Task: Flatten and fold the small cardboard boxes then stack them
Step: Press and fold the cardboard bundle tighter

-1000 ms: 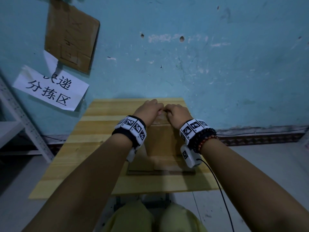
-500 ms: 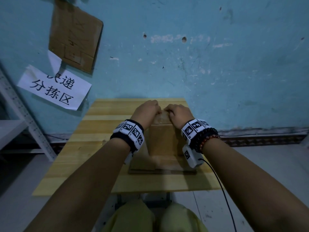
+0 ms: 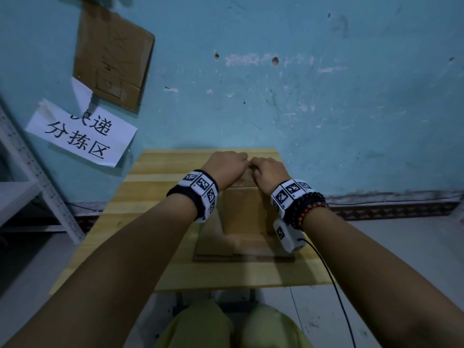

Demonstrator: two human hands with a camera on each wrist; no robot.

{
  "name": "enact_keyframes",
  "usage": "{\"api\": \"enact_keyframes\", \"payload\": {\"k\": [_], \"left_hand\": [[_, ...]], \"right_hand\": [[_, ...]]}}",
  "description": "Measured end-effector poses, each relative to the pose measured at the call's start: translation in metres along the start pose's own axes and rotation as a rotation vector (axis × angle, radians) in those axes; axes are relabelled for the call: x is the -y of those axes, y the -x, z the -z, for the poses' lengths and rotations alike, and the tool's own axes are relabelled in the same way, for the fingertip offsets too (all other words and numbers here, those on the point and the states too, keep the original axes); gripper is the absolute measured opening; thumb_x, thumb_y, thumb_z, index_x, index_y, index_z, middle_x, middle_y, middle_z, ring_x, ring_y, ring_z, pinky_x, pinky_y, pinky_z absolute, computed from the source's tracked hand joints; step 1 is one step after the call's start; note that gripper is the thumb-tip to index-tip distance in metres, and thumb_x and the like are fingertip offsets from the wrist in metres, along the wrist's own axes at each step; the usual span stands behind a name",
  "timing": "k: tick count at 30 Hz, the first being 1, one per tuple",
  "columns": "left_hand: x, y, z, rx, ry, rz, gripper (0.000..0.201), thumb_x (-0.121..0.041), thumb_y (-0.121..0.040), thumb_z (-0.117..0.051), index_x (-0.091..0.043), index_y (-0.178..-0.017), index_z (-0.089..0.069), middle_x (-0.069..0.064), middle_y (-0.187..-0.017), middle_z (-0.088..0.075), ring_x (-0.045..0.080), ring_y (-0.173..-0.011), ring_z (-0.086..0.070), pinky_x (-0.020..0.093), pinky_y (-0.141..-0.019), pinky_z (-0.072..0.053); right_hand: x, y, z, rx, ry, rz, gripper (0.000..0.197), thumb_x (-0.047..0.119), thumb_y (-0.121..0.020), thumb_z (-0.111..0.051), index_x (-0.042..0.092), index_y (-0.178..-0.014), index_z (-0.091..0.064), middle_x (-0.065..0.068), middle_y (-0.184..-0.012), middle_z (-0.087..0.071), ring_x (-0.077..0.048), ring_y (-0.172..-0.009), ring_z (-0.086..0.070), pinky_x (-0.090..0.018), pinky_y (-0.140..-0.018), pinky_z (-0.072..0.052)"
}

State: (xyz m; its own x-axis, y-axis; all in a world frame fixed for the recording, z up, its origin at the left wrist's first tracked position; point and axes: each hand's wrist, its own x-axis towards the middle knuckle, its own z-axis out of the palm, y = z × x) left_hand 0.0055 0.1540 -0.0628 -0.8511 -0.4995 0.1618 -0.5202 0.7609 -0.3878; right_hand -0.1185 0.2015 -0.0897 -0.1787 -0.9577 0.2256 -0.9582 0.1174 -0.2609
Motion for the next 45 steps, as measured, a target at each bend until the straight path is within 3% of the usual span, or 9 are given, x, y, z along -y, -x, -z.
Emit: {"api": "enact_keyframes", "payload": {"k": [7,13,18,24,27,31,37,42,45], "left_hand": [[0.005,0.002,-0.011,-0.055,0.026,0.017,0.027,-0.019,-0.096,-0.039,-0.009,-0.119,-0.051,0.010,-0.119,-0.049,0.029,-0.107,-0.053,0.035,-0.067,-0.037],[0.014,0.010,-0.020,-0.190,0.297,0.020,0.020,-0.011,-0.092,-0.045,-0.002,-0.101,-0.060,0.018,-0.105,-0.058,0.034,-0.094,-0.057,0.040,-0.068,-0.041],[0.014,0.017,-0.025,-0.240,0.459,0.180,0.015,-0.019,-0.093,-0.044,-0.012,-0.097,-0.057,0.008,-0.096,-0.062,0.029,-0.087,-0.057,0.033,-0.071,-0.041],[0.013,0.021,-0.028,-0.243,0.533,0.224,0.010,-0.028,-0.089,-0.056,-0.020,-0.096,-0.059,-0.001,-0.095,-0.067,0.019,-0.091,-0.060,0.028,-0.074,-0.044],[0.008,0.022,-0.028,-0.284,0.562,0.269,0.010,-0.025,-0.090,-0.056,-0.020,-0.099,-0.059,-0.001,-0.096,-0.065,0.020,-0.092,-0.058,0.029,-0.074,-0.043],[0.005,0.020,-0.029,-0.275,0.585,0.248,0.028,-0.021,-0.093,-0.052,-0.031,-0.118,-0.059,-0.005,-0.107,-0.063,0.016,-0.103,-0.054,0.030,-0.079,-0.043],[0.006,0.020,-0.036,-0.295,0.602,0.280,0.018,-0.023,-0.093,-0.050,-0.022,-0.097,-0.068,-0.004,-0.107,-0.061,0.016,-0.105,-0.052,0.023,-0.073,-0.032],[0.005,0.023,-0.033,-0.285,0.649,0.265,0.015,-0.033,-0.088,-0.058,-0.020,-0.091,-0.065,-0.006,-0.099,-0.059,0.008,-0.086,-0.047,0.023,-0.069,-0.032],[0.004,0.021,-0.030,-0.273,0.644,0.277,0.014,-0.035,-0.086,-0.061,-0.021,-0.090,-0.063,-0.009,-0.097,-0.057,0.006,-0.083,-0.045,0.023,-0.068,-0.032]], "right_hand": [[0.001,0.003,0.000,0.010,-0.003,0.002,0.035,0.010,-0.092,-0.039,0.012,-0.125,-0.053,-0.015,-0.125,-0.058,-0.032,-0.116,-0.049,-0.036,-0.097,-0.035],[0.001,0.001,0.000,0.011,-0.006,-0.001,0.037,0.009,-0.092,-0.039,0.013,-0.126,-0.054,-0.013,-0.128,-0.057,-0.030,-0.119,-0.048,-0.034,-0.099,-0.034],[0.000,0.001,0.000,0.003,-0.010,-0.003,0.036,0.010,-0.093,-0.039,0.013,-0.126,-0.054,-0.013,-0.128,-0.058,-0.030,-0.118,-0.049,-0.035,-0.099,-0.035],[0.001,0.001,0.000,-0.008,-0.014,-0.008,0.036,0.009,-0.092,-0.039,0.013,-0.125,-0.054,-0.013,-0.128,-0.058,-0.030,-0.118,-0.049,-0.033,-0.098,-0.034],[0.001,0.003,0.000,-0.006,-0.011,-0.011,0.037,0.009,-0.092,-0.039,0.013,-0.125,-0.054,-0.013,-0.128,-0.057,-0.030,-0.119,-0.048,-0.033,-0.099,-0.034],[0.000,0.002,0.000,-0.008,-0.008,-0.012,0.037,0.010,-0.092,-0.039,0.013,-0.125,-0.054,-0.013,-0.128,-0.057,-0.031,-0.118,-0.049,-0.035,-0.099,-0.035],[0.000,0.002,0.000,-0.009,-0.017,-0.016,0.037,0.009,-0.092,-0.039,0.013,-0.125,-0.054,-0.013,-0.128,-0.058,-0.030,-0.118,-0.049,-0.033,-0.098,-0.034],[-0.001,0.003,0.000,-0.007,-0.012,-0.016,0.037,0.010,-0.093,-0.039,0.013,-0.126,-0.053,-0.013,-0.129,-0.057,-0.030,-0.119,-0.048,-0.034,-0.098,-0.034],[-0.001,0.003,-0.001,-0.012,-0.010,-0.017,0.036,0.010,-0.093,-0.039,0.013,-0.126,-0.053,-0.014,-0.128,-0.057,-0.031,-0.118,-0.049,-0.035,-0.098,-0.035]]}}
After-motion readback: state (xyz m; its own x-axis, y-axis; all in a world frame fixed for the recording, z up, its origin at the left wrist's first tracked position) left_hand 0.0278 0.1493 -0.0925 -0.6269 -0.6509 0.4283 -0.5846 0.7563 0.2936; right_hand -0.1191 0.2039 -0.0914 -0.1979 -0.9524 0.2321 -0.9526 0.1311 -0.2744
